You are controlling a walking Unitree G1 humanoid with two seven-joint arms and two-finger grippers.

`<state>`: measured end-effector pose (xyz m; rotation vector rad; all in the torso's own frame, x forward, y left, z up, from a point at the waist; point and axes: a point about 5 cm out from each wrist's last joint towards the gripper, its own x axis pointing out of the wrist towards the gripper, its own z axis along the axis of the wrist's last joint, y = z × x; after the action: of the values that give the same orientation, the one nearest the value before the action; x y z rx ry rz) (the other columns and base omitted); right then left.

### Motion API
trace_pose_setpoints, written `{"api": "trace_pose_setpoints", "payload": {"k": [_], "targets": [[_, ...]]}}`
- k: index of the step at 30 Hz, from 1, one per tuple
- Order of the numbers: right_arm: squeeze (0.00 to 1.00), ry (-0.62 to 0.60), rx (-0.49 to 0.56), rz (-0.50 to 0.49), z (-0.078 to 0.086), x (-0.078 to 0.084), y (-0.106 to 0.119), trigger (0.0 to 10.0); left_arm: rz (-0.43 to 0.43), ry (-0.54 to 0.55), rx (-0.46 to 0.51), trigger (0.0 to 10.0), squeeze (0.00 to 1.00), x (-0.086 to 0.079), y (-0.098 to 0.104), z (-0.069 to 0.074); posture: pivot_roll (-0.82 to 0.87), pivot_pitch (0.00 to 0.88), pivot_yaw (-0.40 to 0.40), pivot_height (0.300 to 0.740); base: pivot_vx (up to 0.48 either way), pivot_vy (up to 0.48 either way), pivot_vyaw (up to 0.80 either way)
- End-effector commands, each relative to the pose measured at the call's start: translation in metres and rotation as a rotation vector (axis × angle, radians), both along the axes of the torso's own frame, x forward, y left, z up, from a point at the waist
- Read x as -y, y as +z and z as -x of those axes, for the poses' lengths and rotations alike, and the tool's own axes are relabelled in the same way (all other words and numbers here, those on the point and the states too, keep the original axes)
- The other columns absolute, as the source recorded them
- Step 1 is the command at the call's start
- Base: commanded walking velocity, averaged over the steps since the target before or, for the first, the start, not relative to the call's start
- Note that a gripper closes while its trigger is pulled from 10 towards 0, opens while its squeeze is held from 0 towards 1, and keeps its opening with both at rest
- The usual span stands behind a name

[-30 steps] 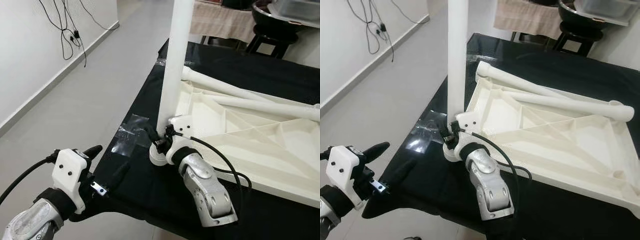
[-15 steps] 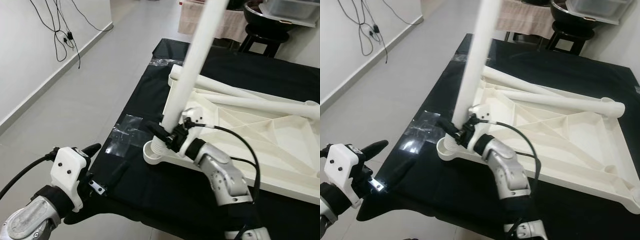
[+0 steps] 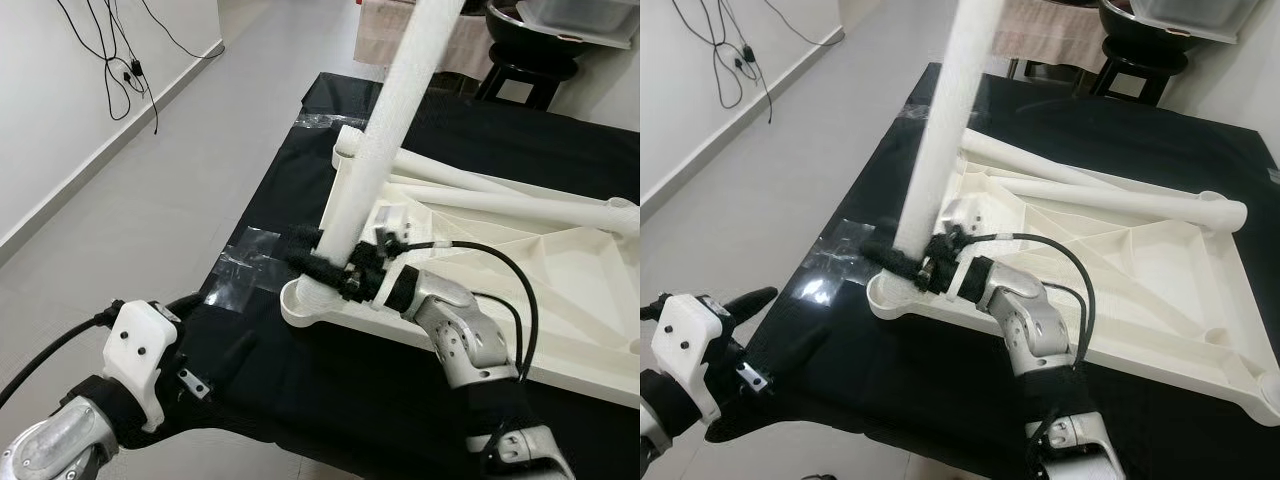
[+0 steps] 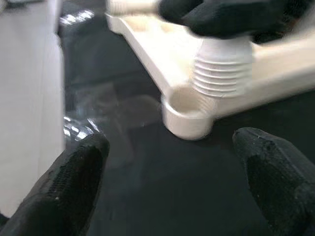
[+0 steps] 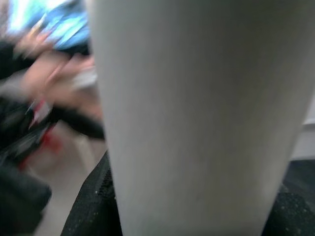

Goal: Building children table

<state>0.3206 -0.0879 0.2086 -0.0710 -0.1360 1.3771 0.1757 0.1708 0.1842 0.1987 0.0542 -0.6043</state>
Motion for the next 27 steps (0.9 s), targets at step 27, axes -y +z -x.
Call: {"api": "trace_pose_setpoints", "payload": {"k": [27], "targets": [[0.00, 0.069, 0.059, -0.011, -0.025, -0.039, -0.007, 10.0, -0.038, -0.060, -0.091, 10.0, 0.00, 0.015, -0.010, 0.035, 0.22, 0.272, -0.033, 0.740, 0.000, 0.000, 0.00]]}}
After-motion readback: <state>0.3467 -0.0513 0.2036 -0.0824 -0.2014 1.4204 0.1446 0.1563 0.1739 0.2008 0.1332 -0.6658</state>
